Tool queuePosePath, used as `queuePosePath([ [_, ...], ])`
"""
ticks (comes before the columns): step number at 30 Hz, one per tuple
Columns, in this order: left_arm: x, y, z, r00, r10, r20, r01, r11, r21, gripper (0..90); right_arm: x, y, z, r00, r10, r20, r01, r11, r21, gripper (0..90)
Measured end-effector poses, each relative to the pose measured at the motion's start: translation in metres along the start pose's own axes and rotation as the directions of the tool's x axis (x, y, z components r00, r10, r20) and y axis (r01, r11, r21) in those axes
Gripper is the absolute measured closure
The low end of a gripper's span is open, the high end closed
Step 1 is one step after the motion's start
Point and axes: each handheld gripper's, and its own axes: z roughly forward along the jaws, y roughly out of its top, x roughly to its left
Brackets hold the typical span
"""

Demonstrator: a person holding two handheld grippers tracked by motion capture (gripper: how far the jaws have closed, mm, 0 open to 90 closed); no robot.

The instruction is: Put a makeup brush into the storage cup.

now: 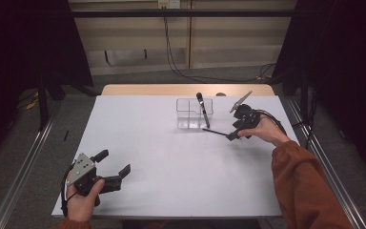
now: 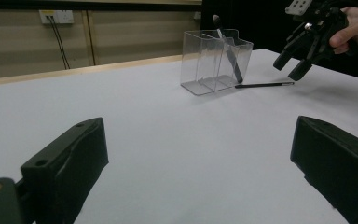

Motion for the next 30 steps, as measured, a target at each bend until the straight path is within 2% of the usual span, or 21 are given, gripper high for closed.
queuePosePath([
  [5, 0.0, 0.0, 0.001, 1.0, 0.0, 0.002, 0.0, 1.0, 0.004, 3.7, -0.002, -0.002, 0.004, 0.9997, -0.022, -0.011, 0.023, 0.997, 0.07, 43.2],
  [7, 0.0, 0.0, 0.001, 1.0, -0.002, 0.002, 0.002, 1.0, 0.004, 3.7, -0.003, -0.002, 0.007, 0.9998, -0.021, -0.008, 0.021, 0.996, 0.085, 44.6],
  [10, 0.0, 0.0, 0.001, 1.0, -0.001, 0.001, 0.001, 1.0, 0.007, 3.7, -0.004, -0.001, 0.01, 0.9988, -0.047, -0.014, 0.048, 0.993, 0.11, 50.6],
  [16, 0.0, 0.0, 0.001, 1.0, 0.002, 0.003, -0.002, 1.0, 0.006, 3.8, -0.003, 0.005, 0.014, 0.9985, -0.052, -0.013, 0.054, 0.99, 0.134, 57.3],
  [21, 0.0, 0.0, 0.0, 1.0, 0.002, 0.004, -0.002, 1.0, 0.002, 3.7, -0.001, 0.009, 0.019, 0.9962, -0.086, -0.014, 0.087, 0.983, 0.16, 61.3],
  [26, 0.0, 0.0, 0.001, 1.0, 0.001, 0.005, -0.001, 1.0, 0.004, 3.7, -0.001, 0.009, 0.019, 0.9965, -0.083, -0.003, 0.082, 0.982, 0.169, 65.3],
  [30, 0.0, 0.0, 0.001, 0.9999, 0.008, 0.006, -0.009, 0.9999, 0.009, 3.7, 0.0, 0.011, 0.019, 0.9939, -0.11, -0.005, 0.109, 0.977, 0.182, 69.4],
])
